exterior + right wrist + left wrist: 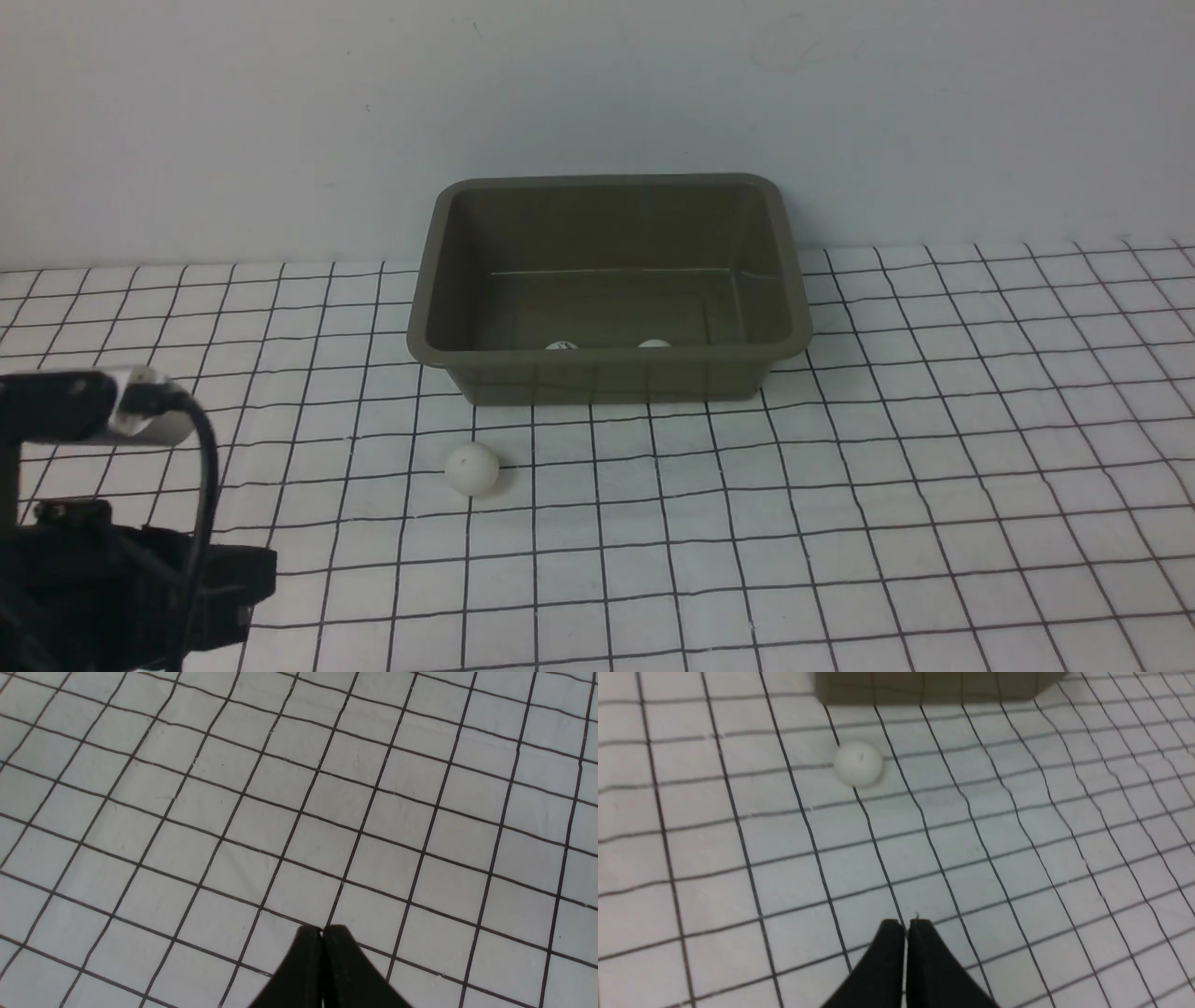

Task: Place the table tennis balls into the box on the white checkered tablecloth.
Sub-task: 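Reach for and grasp a ping pong ball on the table beside the basket, then drop the ball into the bin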

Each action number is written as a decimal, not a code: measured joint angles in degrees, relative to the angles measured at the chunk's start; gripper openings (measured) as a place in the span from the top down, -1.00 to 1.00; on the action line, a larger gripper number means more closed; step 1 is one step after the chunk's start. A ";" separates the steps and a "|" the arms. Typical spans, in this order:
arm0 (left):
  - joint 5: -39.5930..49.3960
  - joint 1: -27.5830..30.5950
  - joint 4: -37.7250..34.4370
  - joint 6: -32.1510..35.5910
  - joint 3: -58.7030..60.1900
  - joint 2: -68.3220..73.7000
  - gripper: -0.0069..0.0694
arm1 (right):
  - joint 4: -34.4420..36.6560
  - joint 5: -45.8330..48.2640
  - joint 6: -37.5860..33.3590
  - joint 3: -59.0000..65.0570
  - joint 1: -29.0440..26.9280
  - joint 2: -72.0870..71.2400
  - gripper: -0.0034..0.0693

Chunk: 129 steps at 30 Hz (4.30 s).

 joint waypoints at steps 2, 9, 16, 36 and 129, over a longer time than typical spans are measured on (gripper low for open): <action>3.03 0.00 0.02 0.00 -2.84 5.46 0.83 | 0.02 0.00 0.00 0.00 0.00 0.00 0.95; 5.82 0.00 -1.91 3.73 -10.40 21.85 0.83 | 0.26 0.00 0.00 0.00 0.00 0.00 0.95; 3.81 0.00 -15.31 13.19 -17.41 30.76 0.83 | 0.67 0.00 0.07 0.00 0.00 0.00 0.95; -1.75 -8.87 -3.65 26.50 -29.63 48.11 -0.50 | 7.21 0.00 0.21 0.00 0.00 0.00 0.95; -11.76 -18.12 -4.64 29.47 -70.61 78.50 -0.35 | 13.86 0.88 0.16 0.00 0.00 -0.06 0.95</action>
